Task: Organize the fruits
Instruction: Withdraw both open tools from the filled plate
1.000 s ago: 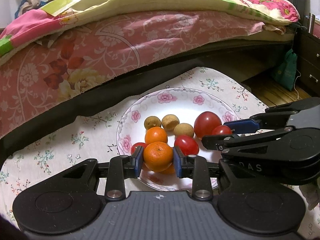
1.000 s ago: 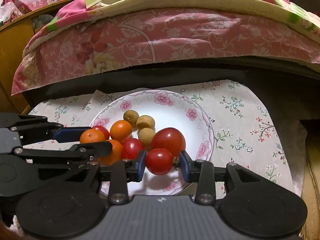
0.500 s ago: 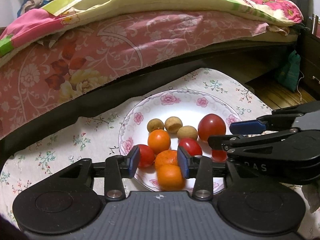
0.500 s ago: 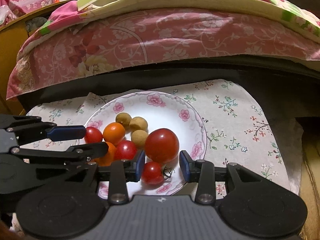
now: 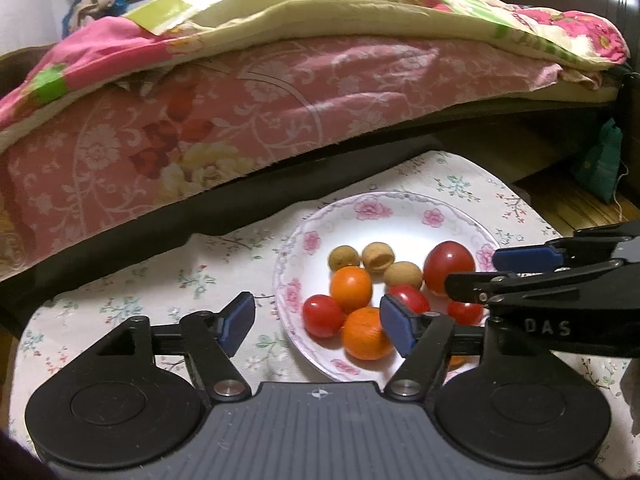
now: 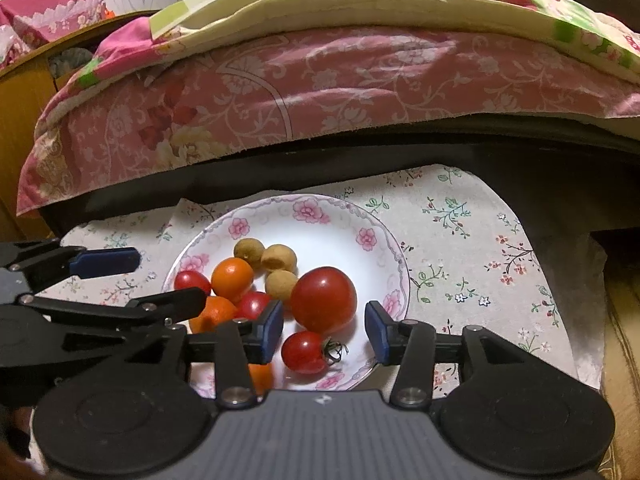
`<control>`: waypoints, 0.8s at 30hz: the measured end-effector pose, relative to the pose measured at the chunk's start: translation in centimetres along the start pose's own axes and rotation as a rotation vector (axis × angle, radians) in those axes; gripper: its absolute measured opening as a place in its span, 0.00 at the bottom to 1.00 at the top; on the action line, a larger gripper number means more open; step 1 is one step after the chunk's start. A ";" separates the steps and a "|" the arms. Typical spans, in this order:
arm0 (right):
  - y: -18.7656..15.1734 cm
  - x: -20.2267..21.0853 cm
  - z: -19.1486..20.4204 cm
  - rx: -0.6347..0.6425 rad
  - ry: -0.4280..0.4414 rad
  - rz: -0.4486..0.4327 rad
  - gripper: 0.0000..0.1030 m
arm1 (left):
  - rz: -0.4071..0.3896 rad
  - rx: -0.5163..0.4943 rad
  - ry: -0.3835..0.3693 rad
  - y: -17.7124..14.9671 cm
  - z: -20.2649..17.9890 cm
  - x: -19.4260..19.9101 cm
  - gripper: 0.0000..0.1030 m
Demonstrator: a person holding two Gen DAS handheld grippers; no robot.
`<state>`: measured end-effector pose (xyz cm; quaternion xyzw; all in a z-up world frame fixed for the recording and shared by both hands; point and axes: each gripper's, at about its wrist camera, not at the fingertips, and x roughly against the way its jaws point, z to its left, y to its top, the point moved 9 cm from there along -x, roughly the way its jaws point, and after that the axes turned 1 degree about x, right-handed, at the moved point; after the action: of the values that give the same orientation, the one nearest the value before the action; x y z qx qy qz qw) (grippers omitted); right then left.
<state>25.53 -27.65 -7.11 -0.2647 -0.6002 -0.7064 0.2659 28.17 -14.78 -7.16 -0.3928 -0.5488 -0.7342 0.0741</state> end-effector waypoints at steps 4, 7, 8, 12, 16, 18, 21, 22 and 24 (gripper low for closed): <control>0.3 0.8 0.3 -0.002 0.003 -0.016 0.55 | -0.006 -0.004 0.060 -0.3 0.7 0.8 0.82; 0.4 1.7 0.9 0.004 0.010 -0.025 0.59 | -0.013 0.002 0.087 -0.5 1.1 1.7 0.85; 0.4 2.1 1.0 0.009 0.009 -0.027 0.59 | -0.014 0.004 0.098 -0.6 1.2 2.1 0.88; 0.1 4.1 1.8 0.037 0.001 -0.036 0.59 | -0.027 0.010 0.157 -1.2 1.7 4.0 1.00; -0.5 6.4 2.2 0.031 0.006 -0.047 0.61 | -0.050 -0.020 0.185 -1.7 1.4 6.3 1.00; -1.0 7.6 2.2 0.018 0.005 -0.052 0.63 | -0.057 -0.005 0.167 -2.0 1.1 7.5 1.00; -2.2 9.5 2.3 -0.010 0.011 -0.060 0.64 | -0.070 0.010 0.168 -2.4 0.6 9.3 1.00; -2.6 10.0 2.4 -0.012 0.011 -0.061 0.64 | -0.069 0.016 0.171 -2.6 0.5 9.8 1.00; -3.3 11.0 2.6 -0.021 0.012 -0.063 0.64 | -0.060 0.028 0.160 -2.9 0.2 10.5 1.00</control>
<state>15.53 -25.26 -1.45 -0.2442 -0.5992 -0.7221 0.2446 19.53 -10.13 -2.44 -0.3154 -0.5630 -0.7571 0.1013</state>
